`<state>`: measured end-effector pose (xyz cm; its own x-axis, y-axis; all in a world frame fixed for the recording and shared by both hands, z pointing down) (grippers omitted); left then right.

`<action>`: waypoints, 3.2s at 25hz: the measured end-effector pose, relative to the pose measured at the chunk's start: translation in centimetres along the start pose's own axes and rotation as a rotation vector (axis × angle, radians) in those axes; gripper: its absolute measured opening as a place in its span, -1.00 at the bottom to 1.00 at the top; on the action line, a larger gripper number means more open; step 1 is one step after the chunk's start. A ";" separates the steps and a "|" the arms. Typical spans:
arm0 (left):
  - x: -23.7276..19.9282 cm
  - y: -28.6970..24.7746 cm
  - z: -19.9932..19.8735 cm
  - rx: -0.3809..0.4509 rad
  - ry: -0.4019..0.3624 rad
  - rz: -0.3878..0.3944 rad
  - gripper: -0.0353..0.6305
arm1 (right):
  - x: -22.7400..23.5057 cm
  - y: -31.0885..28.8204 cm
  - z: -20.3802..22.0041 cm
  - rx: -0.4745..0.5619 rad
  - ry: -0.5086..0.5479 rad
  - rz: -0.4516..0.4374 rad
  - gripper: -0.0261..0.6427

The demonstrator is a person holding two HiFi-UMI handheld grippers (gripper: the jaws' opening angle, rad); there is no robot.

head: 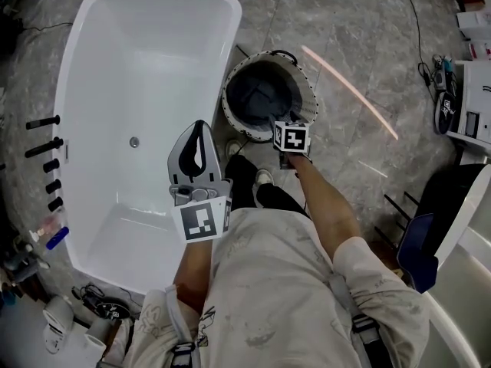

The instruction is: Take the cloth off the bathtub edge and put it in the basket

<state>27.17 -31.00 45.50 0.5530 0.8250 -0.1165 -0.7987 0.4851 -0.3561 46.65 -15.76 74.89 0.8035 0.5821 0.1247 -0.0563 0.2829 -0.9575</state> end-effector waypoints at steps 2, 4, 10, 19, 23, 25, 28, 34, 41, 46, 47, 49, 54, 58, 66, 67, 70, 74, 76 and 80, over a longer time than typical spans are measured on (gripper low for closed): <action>0.0 0.0 -0.3 0.003 -0.005 0.005 -0.88 | -0.4 1.3 -0.5 0.049 -0.001 -0.005 -0.16; 0.0 0.0 -0.7 0.005 -0.013 0.010 -0.88 | -1.0 3.0 -1.3 0.113 0.008 -0.014 -0.20; 0.3 0.0 -2.7 0.032 -0.049 0.045 -0.88 | -2.5 9.4 -3.6 0.298 0.047 -0.059 -0.17; 0.8 -1.5 -5.4 0.076 -0.105 0.134 -0.88 | -5.2 21.6 -8.2 0.612 0.087 -0.058 -0.17; 0.8 -2.1 -6.4 0.081 -0.105 0.157 -0.88 | -6.1 26.8 -9.9 0.741 0.090 -0.054 -0.17; 0.8 -2.4 -7.0 0.088 -0.110 0.170 -0.88 | -6.1 29.3 -10.7 0.814 0.093 -0.024 -0.17; 0.7 -2.7 -8.1 0.108 -0.127 0.169 -0.88 | -5.8 32.6 -11.9 0.924 0.087 0.028 -0.18; 0.3 -2.8 -10.3 0.131 -0.150 0.134 -0.88 | -6.0 36.4 -14.0 1.058 0.144 0.041 -0.18; -0.2 -1.9 -13.5 0.192 -0.151 0.073 -0.88 | -6.4 40.0 -15.9 1.158 0.214 0.029 -0.21; 0.4 -0.9 -15.1 0.232 -0.169 0.038 -0.88 | -5.8 41.9 -16.4 1.209 0.237 0.026 -0.33; 0.5 -0.7 -15.3 0.238 -0.170 0.033 -0.88 | -5.8 42.1 -16.4 1.215 0.241 0.024 -0.38; 0.6 -0.3 -15.7 0.249 -0.174 0.030 -0.88 | -5.8 42.5 -16.4 1.225 0.247 0.021 -0.51; 0.8 0.6 -16.6 0.276 -0.186 0.035 -0.88 | -6.0 43.4 -16.2 1.252 0.242 0.017 -0.89; 0.9 1.1 -16.9 0.291 -0.191 0.040 -0.88 | -6.5 43.8 -16.0 1.256 0.260 0.011 -0.96; 1.1 2.0 -16.9 0.305 -0.199 0.062 -0.88 | -6.7 44.6 -14.9 1.260 0.263 0.029 -0.95; 1.1 2.0 -16.9 0.308 -0.198 0.061 -0.88 | -6.6 44.7 -14.8 1.261 0.261 0.029 -0.96; 1.4 2.3 -16.7 0.307 -0.203 0.063 -0.88 | -6.3 44.9 -14.5 1.267 0.256 0.039 -0.96; 1.8 2.5 -16.7 0.307 -0.211 0.073 -0.88 | -6.3 45.0 -14.2 1.269 0.261 0.052 -0.96; 1.9 2.7 -16.7 0.303 -0.210 0.074 -0.88 | -6.3 45.1 -14.0 1.268 0.262 0.055 -0.96; 2.0 2.8 -16.5 0.304 -0.211 0.072 -0.88 | -6.1 45.1 -13.7 1.273 0.256 0.059 -0.96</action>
<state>29.92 -32.76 28.96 0.4573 0.8863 0.0734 -0.8851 0.4616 -0.0592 47.38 -17.00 27.39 0.8623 0.4970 -0.0969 -0.5012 0.8650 -0.0241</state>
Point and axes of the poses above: the fingertips, and each gripper's own axes: y backward along the fingers, x to its right, z out of its underside, the point moved 6 cm from there along y, backward along the fingers, and after that the axes turned 9 degrees about -x, right-handed, at the moved point
